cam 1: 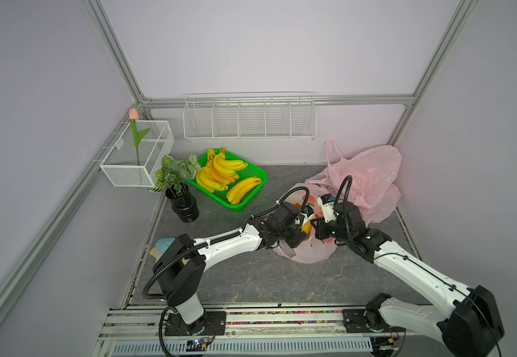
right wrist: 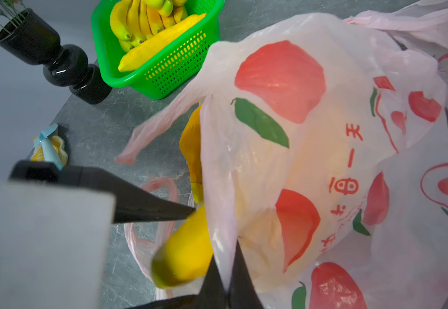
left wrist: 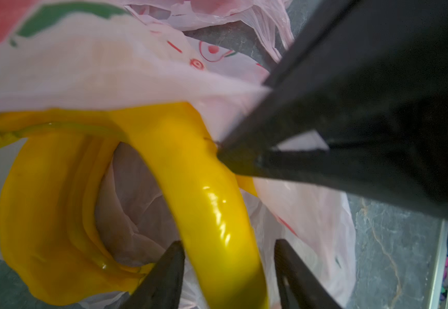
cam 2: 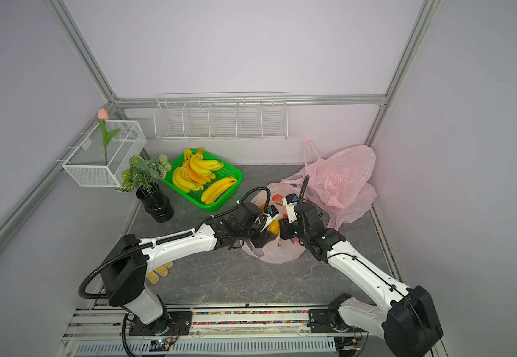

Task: Place the banana into a plastic bag & tie a knot
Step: Place the banana into the plastic bag, then adjust the plastic bag at the center of the board.

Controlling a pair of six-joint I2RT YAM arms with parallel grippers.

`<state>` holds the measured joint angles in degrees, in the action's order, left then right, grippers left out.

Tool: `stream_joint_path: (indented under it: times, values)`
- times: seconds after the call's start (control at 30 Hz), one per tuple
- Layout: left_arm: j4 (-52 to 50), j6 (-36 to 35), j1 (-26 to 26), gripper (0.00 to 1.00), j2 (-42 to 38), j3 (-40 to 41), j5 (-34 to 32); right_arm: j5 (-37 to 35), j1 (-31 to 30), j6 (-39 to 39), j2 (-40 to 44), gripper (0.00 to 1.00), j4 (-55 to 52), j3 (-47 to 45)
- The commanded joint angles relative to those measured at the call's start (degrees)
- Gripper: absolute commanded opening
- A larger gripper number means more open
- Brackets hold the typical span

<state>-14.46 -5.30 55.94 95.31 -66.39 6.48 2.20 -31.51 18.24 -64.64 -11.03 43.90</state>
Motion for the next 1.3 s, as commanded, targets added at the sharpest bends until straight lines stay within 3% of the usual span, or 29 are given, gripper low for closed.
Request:
stream_joint_path:
  times: [0.0, 0.23, 0.37, 0.5, 0.67, 0.77, 0.87, 1.27]
  values:
    - [-2.41, 0.57, 0.13, 0.63, -3.90, 1.72, 0.61, -2.13, 0.68, 0.92, 1.60, 0.07, 1.45, -1.18]
    - [-0.22, 4.62, 0.13, 0.71, -15.50, 5.73, -2.62, -2.91, 1.36, -0.93, 1.36, 0.07, -0.21, -0.26]
    - [3.16, 7.42, 0.05, 0.76, -21.64, 11.09, -17.22, -3.35, 2.05, -1.45, 1.95, 0.06, -1.25, -0.31]
    - [-0.69, 7.93, -0.37, 0.81, -19.68, 11.55, -24.65, -2.56, 2.57, -1.26, 1.97, 0.06, -1.28, -0.57]
    - [-3.55, 10.00, -0.52, 0.80, -13.62, 8.99, -28.32, -2.15, 2.60, -0.61, 1.89, 0.07, -0.69, -1.09]
    - [-4.59, 10.94, -1.06, 0.75, -9.88, 7.15, -30.14, -1.62, 2.60, -0.22, 1.95, 0.06, -0.23, -1.53]
    - [-5.36, 12.78, -2.45, 0.64, -7.25, 6.03, -31.24, -1.55, 2.61, -0.07, 1.89, 0.06, -0.16, -1.87]
    - [-4.52, 14.15, -5.38, 0.35, -2.56, 3.94, -25.55, -1.13, 2.61, 0.24, 0.73, 0.07, 1.04, -2.77]
